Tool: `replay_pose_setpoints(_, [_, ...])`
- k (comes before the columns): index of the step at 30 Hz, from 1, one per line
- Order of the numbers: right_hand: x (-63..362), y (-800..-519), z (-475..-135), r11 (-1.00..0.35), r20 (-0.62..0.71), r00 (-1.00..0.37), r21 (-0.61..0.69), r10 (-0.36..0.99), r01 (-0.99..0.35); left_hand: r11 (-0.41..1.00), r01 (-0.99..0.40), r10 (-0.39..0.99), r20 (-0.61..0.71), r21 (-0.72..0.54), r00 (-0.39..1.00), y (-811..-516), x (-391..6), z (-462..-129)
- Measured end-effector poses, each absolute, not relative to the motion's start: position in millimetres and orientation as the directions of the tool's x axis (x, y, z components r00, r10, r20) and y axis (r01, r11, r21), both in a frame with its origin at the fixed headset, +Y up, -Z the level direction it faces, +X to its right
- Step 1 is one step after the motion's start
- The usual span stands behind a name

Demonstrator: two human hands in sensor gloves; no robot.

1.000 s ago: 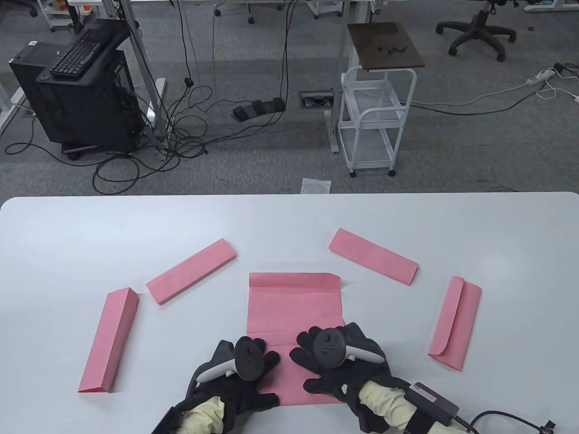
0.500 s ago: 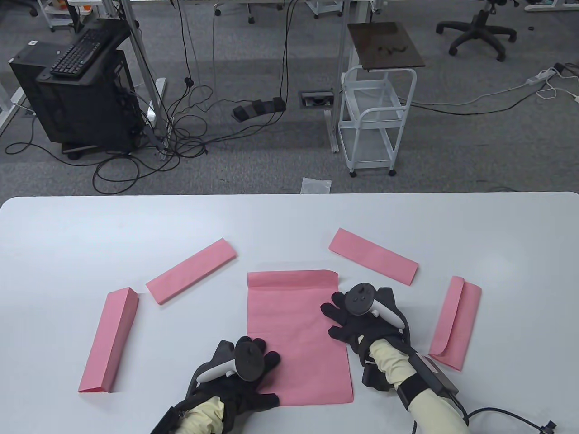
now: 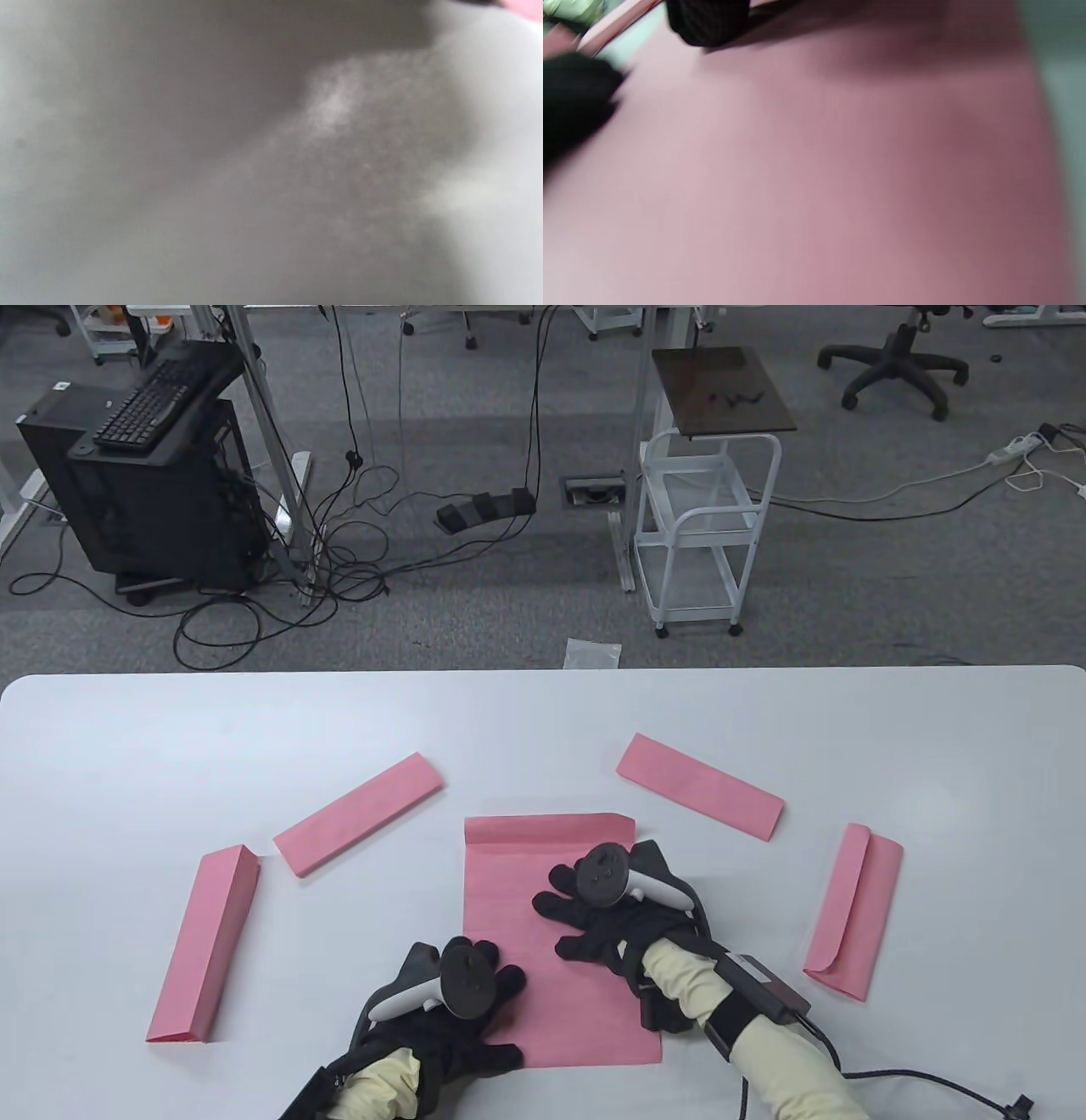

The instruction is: Unfold complexly folded papers and stack

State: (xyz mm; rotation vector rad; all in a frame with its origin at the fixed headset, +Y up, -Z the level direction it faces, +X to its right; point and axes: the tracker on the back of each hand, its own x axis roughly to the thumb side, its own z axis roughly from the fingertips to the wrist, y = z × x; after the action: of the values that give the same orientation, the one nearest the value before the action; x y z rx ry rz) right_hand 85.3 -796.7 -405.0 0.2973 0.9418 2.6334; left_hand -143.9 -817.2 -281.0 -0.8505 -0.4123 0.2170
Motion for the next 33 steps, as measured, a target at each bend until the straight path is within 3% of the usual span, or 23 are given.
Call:
replay_pose_setpoints(6, [103, -800, -450, -0.691, -0.122, -0.904, 0.605, 0.410, -0.395, 0.649, -0.021, 0.346, 0.272, -0.760, 0.898, -818, -144, -281])
replay_pose_setpoints(13, [107, -802, -456, -0.677, -0.182, -0.873, 0.566, 0.453, -0.470, 0.646, -0.025, 0.353, 0.269, -0.763, 0.896, -818, -144, -281])
replay_pose_setpoints(17, [104, -790, -451, -0.700, -0.143, -0.876, 0.549, 0.460, -0.457, 0.647, -0.025, 0.351, 0.268, -0.762, 0.897, -818, -144, -281])
replay_pose_setpoints(21, [108, -759, -414, -0.764, 0.098, -0.843, 0.487, 0.529, -0.423, 0.646, -0.025, 0.352, 0.268, -0.763, 0.897, -817, -145, -281])
replay_pose_setpoints(25, [118, -757, -347, -0.771, 0.268, -0.861, 0.605, 0.431, -0.198, 0.646, -0.026, 0.352, 0.268, -0.763, 0.897, -817, -145, -281])
replay_pose_setpoints(28, [130, -775, -309, -0.752, 0.264, -0.882, 0.645, 0.390, -0.139, 0.644, -0.029, 0.355, 0.265, -0.765, 0.896, -817, -145, -281])
replay_pose_setpoints(31, [134, -792, -297, -0.726, 0.211, -0.890, 0.666, 0.404, -0.172, 0.642, -0.030, 0.357, 0.265, -0.766, 0.896, -817, -145, -281])
replay_pose_setpoints(33, [137, -804, -294, -0.708, 0.207, -0.908, 0.695, 0.364, -0.125, 0.644, -0.032, 0.354, 0.261, -0.764, 0.898, -817, -144, -281])
